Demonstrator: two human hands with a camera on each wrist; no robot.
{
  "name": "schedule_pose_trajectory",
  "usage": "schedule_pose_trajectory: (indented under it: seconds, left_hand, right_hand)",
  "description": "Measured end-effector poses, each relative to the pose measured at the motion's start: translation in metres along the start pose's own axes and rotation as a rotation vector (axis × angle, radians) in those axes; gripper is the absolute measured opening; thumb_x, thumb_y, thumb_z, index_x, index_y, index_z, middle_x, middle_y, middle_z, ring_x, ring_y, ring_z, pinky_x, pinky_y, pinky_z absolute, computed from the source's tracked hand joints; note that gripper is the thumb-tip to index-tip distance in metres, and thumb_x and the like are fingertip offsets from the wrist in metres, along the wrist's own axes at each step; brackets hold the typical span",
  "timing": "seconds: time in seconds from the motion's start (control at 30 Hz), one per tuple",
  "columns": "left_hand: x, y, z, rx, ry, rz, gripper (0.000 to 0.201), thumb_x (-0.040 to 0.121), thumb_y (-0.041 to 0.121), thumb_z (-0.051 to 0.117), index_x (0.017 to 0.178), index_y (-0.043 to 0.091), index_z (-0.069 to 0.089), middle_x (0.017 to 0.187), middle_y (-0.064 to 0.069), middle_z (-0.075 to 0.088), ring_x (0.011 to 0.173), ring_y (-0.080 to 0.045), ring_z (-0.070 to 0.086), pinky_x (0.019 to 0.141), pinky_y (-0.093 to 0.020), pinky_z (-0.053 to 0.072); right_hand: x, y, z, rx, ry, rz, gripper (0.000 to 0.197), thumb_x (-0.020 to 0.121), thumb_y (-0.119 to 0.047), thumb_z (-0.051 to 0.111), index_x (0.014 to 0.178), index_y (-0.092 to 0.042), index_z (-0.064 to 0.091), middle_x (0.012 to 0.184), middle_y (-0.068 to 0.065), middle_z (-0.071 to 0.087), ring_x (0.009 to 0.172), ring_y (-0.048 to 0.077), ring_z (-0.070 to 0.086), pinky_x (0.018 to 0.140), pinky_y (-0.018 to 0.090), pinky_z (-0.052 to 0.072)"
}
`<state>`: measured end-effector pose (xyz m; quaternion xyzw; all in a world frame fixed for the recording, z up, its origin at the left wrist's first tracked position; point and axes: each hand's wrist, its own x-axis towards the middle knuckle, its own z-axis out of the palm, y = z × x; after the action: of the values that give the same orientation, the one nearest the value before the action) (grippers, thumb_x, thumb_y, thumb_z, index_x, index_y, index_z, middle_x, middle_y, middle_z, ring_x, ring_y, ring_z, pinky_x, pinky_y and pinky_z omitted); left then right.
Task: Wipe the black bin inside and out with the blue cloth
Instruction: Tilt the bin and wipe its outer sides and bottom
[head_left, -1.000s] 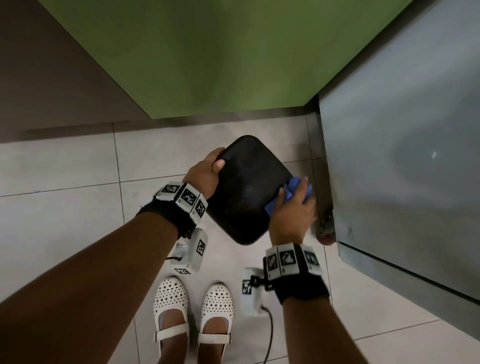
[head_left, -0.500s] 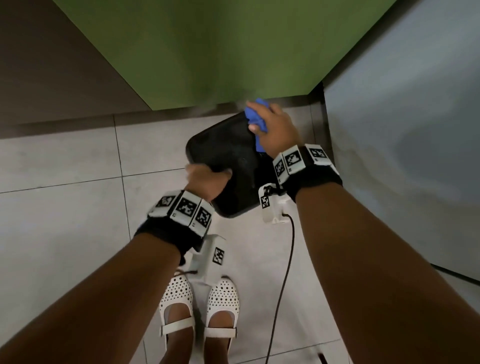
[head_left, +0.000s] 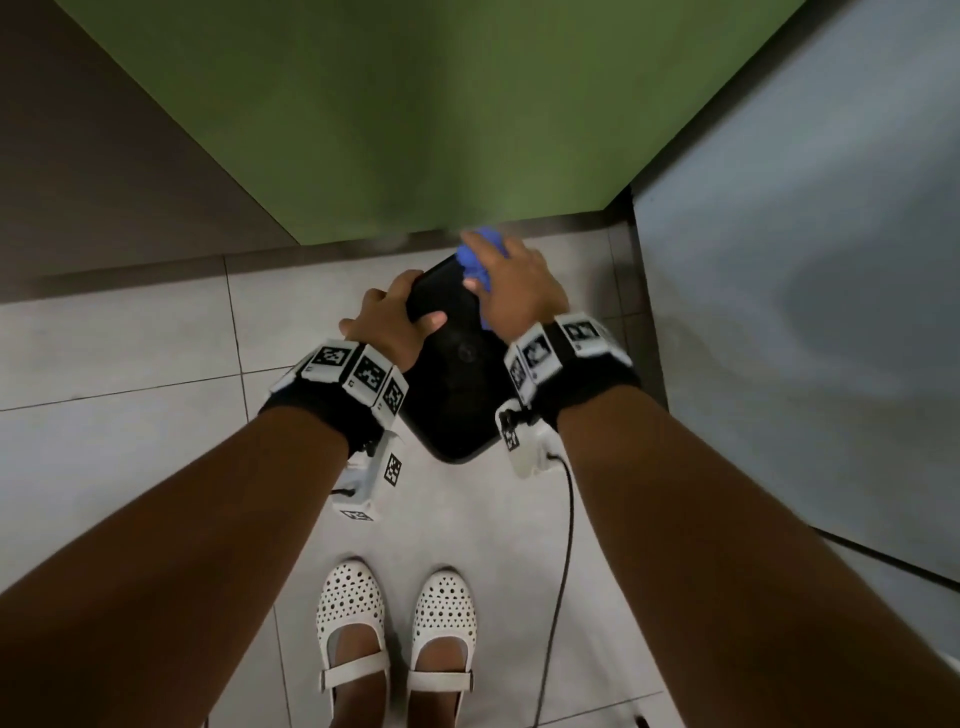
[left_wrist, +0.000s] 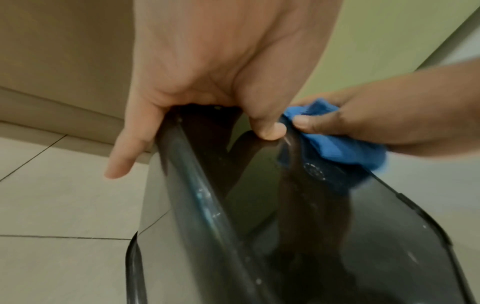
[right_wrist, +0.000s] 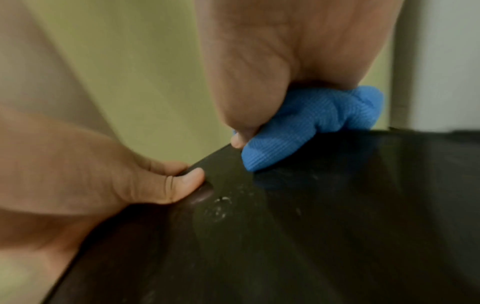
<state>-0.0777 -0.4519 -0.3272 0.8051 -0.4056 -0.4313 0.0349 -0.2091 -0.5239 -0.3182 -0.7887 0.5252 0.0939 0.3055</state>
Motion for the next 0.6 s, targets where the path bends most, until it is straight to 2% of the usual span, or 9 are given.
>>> schedule_pose_trajectory:
  seconds: [0.1,0.17,0.27,0.43,0.6]
  left_hand:
    - [0.000,-0.001,0.002,-0.023,-0.003,-0.022,0.053,0.090,0.044,0.048,0.139,0.037,0.028,0.135,-0.013,0.041,0.117,-0.037,0.047,0.103,-0.044,0.027]
    - [0.000,0.001,0.005,-0.014,0.007,-0.021,0.051,0.091,0.044,0.048,0.138,0.036,0.029,0.134,-0.012,0.042,0.115,-0.036,0.048,0.103,-0.044,0.026]
    - [0.000,0.005,0.009,0.015,0.004,-0.013,0.050,0.091,0.043,0.047,0.138,0.036,0.029,0.133,-0.012,0.043,0.113,-0.034,0.051,0.104,-0.044,0.025]
    - [0.002,-0.001,0.013,0.039,0.067,0.081,0.047,0.092,0.040,0.044,0.137,0.032,0.030,0.130,-0.012,0.048,0.118,-0.029,0.045,0.100,-0.041,0.024]
    - [0.006,-0.003,0.026,0.019,0.139,0.029,0.049,0.090,0.045,0.042,0.136,0.038,0.028,0.129,-0.009,0.046,0.114,-0.035,0.042,0.086,-0.035,0.026]
  right_hand:
    - [-0.042,0.025,0.014,0.224,0.120,0.199,0.050,0.097,-0.027,0.044,0.144,-0.022,0.028,0.134,0.016,0.043,0.121,0.034,0.046,0.099,0.042,0.041]
    - [-0.073,0.034,0.025,0.297,0.136,0.321,0.050,0.097,-0.027,0.045,0.143,-0.020,0.028,0.133,0.017,0.043,0.120,0.033,0.048,0.099,0.042,0.042]
    - [-0.082,0.033,0.029,0.231,0.111,0.441,0.049,0.098,-0.029,0.041,0.143,-0.019,0.026,0.138,0.017,0.038,0.123,0.034,0.044,0.100,0.043,0.041]
    - [-0.029,-0.004,0.020,-0.022,0.096,0.299,0.056,0.099,-0.031,0.037,0.148,-0.019,0.013,0.148,0.015,0.028,0.130,0.035,0.033,0.104,0.043,0.033]
    - [0.008,-0.027,0.014,-0.120,0.084,0.104,0.052,0.097,-0.031,0.039,0.146,-0.025,0.021,0.147,0.010,0.031,0.129,0.031,0.032,0.103,0.042,0.033]
